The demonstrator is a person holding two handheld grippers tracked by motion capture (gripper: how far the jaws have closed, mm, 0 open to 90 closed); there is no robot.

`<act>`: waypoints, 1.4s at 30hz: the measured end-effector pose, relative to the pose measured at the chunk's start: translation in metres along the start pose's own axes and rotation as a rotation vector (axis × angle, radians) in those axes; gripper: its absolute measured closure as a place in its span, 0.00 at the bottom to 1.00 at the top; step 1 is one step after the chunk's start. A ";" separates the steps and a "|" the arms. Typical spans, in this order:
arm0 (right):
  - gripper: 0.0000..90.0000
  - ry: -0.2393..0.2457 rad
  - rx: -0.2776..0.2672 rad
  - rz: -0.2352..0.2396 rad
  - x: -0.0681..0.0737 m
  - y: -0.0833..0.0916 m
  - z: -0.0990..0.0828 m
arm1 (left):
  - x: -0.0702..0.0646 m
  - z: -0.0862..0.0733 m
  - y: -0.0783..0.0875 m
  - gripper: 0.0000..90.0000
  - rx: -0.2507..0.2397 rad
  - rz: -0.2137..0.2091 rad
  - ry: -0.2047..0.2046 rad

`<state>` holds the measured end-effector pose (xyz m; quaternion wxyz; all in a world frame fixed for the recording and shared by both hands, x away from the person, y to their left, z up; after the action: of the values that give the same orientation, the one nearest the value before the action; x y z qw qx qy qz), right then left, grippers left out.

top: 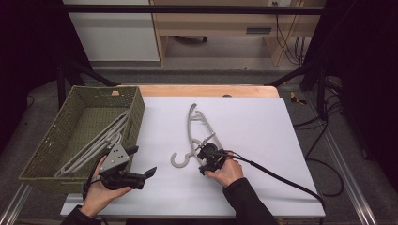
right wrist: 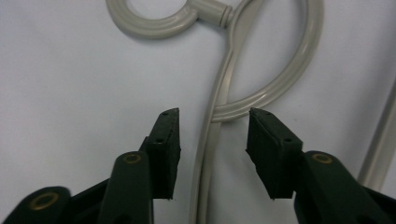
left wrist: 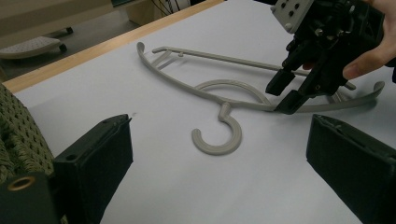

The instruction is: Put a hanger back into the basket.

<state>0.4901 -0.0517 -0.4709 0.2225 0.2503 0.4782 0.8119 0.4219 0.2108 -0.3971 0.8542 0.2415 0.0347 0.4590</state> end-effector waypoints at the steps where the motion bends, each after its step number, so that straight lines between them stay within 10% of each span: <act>1: 0.68 -0.018 0.010 0.001 0.000 -0.003 0.000 | 0.000 0.000 0.000 0.08 0.000 0.000 -0.001; 16: 0.89 -0.061 0.025 0.027 -0.003 -0.004 0.000 | 0.000 -0.001 -0.001 0.08 0.007 0.002 -0.006; 42: 0.80 -0.047 0.082 0.012 -0.013 0.004 -0.014 | -0.001 -0.002 -0.002 0.08 0.017 -0.005 -0.014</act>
<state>0.4911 -0.0711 -0.4756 0.2184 0.2808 0.5042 0.7869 0.4221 0.2095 -0.3999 0.8535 0.2522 0.0331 0.4548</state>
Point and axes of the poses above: each handheld gripper's, and its own axes: y roughly backward along the jaws, z roughly out of its top, x roughly to its left, the point moved 3 cm from there along -y, roughly forward along the jaws, and after that the axes turned 13 degrees about z, right-handed, at the moved point
